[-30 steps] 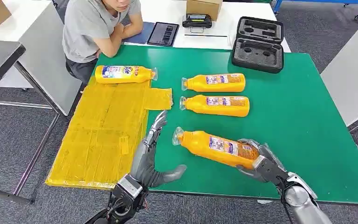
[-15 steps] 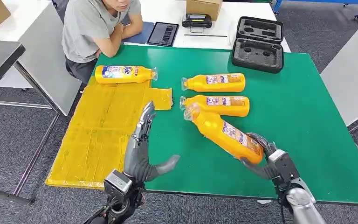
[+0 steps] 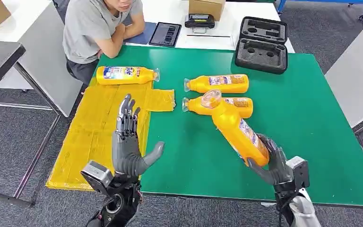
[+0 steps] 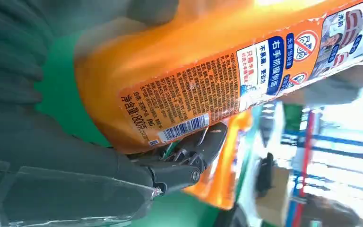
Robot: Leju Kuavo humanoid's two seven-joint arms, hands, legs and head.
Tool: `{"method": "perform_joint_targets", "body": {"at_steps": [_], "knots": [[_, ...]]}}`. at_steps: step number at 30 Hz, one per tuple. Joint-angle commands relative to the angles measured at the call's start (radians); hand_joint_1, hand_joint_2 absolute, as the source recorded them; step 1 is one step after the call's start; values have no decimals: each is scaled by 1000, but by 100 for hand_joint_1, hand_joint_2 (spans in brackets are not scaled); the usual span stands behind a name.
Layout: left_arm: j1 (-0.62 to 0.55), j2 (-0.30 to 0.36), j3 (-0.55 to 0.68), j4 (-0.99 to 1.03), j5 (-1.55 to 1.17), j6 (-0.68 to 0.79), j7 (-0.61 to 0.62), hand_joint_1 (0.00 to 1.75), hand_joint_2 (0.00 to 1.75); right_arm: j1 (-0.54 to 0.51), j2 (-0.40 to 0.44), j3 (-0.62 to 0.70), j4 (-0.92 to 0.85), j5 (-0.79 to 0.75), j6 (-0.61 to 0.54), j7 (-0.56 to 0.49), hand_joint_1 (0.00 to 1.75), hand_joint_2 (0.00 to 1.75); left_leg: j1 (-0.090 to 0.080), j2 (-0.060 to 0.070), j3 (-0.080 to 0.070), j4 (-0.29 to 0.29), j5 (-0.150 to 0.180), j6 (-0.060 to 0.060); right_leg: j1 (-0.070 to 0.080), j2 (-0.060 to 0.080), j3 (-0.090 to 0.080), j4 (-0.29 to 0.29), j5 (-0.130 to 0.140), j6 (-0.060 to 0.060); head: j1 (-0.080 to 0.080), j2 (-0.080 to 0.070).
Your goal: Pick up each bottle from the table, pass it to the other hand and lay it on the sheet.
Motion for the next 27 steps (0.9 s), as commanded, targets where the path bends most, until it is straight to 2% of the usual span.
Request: {"method": "perform_joint_targets", "body": {"at_steps": [1,10,18,22,27], "knots": [[1,-130,104,248,51,-262,3,0,175,-9,89,58,-56,1,85,-36,175,175,1,2,7,-1,-2,-2,1,3,6,-2,-1,-2,0,0],[-7,-133,91,266,43,-270,3,0,175,-17,96,63,-54,-4,101,-43,175,175,1,2,6,-1,-2,-1,1,2,5,-1,-1,-2,0,0],[-37,-133,-1,312,33,-303,3,0,175,-33,127,102,-29,6,153,-45,175,175,1,3,7,0,-3,-2,1,3,7,-1,-2,-3,0,0],[-50,-135,-22,316,33,-308,3,0,175,-55,130,109,2,3,159,-56,175,175,1,1,2,0,-1,-1,1,1,2,-1,0,-1,0,0],[-51,-132,-24,315,36,-313,3,0,175,-62,129,106,8,-3,163,-60,175,175,1,2,6,0,-3,-2,1,2,6,-1,-2,-2,0,0]]}}
